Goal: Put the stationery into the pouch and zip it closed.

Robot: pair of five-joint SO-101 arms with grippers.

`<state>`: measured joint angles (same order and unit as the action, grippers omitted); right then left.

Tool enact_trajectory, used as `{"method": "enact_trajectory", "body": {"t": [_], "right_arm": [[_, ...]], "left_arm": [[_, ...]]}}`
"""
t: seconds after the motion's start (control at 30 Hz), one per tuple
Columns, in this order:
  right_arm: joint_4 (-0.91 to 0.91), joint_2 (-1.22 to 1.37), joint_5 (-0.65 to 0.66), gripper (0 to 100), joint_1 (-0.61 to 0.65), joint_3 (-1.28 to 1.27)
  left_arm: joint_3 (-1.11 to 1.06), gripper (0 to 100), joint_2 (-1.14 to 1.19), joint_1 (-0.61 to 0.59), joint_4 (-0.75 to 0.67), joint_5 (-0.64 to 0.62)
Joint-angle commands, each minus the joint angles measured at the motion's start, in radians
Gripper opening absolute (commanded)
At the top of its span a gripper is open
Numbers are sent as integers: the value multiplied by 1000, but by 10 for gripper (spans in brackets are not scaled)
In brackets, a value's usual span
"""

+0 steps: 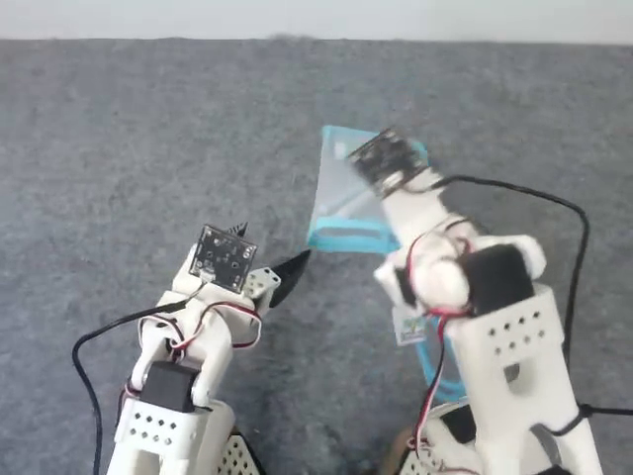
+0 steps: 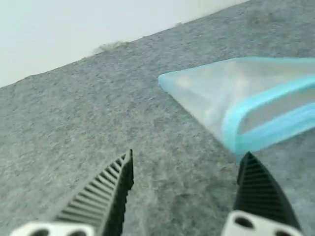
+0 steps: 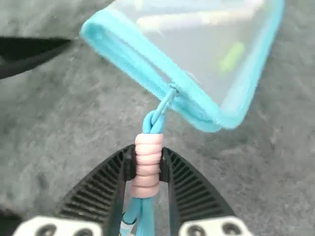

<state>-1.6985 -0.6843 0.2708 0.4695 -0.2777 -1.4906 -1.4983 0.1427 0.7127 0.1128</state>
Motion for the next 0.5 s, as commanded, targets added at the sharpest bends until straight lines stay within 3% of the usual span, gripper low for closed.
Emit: {"method": "enact_trajectory", "body": {"t": [0.0,0.47], "right_arm": [[-38,-71,17,7,114,25],[-81,-104,18,7,142,28]], "left_arm": [[58,322,17,25,-28,-41],[25,235,17,23,-48,11]]}}
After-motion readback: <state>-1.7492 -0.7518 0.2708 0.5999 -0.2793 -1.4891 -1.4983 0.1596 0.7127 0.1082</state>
